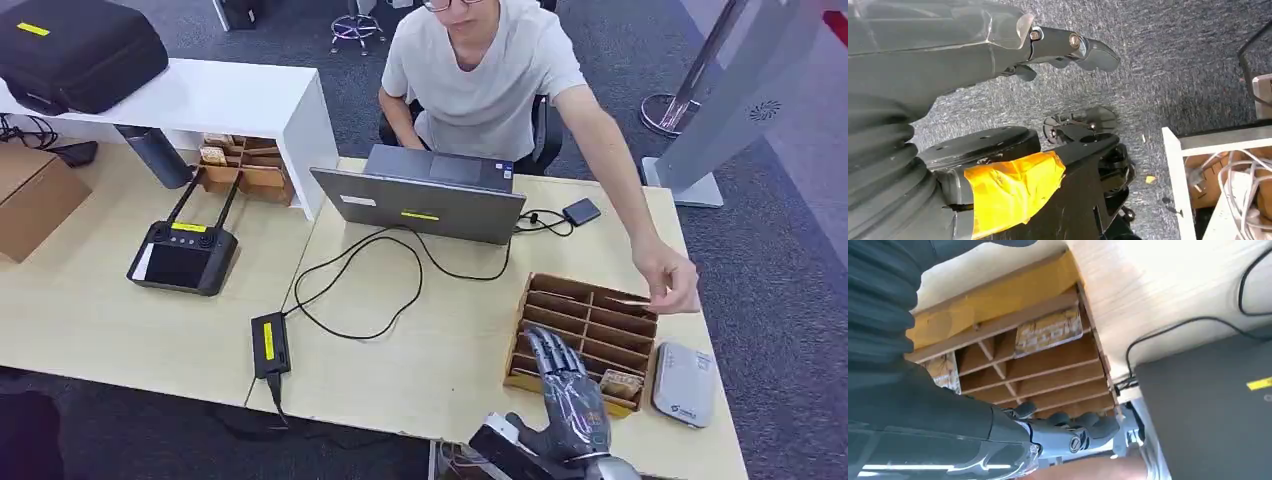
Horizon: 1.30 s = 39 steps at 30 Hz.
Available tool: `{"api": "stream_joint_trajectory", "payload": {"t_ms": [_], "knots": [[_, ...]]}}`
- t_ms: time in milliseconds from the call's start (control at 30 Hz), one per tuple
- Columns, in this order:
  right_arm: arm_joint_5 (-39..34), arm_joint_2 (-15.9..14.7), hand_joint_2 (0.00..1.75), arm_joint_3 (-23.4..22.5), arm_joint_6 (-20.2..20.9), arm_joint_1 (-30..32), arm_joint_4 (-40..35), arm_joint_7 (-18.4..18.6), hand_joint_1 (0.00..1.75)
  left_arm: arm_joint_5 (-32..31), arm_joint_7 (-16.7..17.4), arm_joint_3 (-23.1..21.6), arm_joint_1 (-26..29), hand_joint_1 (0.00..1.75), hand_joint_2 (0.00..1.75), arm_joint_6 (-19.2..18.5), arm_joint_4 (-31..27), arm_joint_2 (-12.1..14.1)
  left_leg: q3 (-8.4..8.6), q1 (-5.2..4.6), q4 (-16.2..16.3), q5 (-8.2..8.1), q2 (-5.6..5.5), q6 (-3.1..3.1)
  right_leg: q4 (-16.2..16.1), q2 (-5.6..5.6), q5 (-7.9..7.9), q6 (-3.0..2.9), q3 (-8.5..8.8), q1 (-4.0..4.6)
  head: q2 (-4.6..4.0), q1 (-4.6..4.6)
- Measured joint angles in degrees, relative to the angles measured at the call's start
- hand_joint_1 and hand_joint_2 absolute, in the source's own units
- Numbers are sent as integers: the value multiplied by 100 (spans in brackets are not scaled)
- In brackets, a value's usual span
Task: Pass the card to the sensor for recognition and then transmit it.
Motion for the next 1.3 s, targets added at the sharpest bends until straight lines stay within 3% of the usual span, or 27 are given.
{"api": "stream_joint_trajectory", "payload": {"t_ms": [1300], "knots": [[-22,127,175,181,122,-162,361,22,0,-192,114,-13,-53,0,175,11,-74,35,1,0,0,0,0,0,0,0,0,0,0,0,0,0]]}}
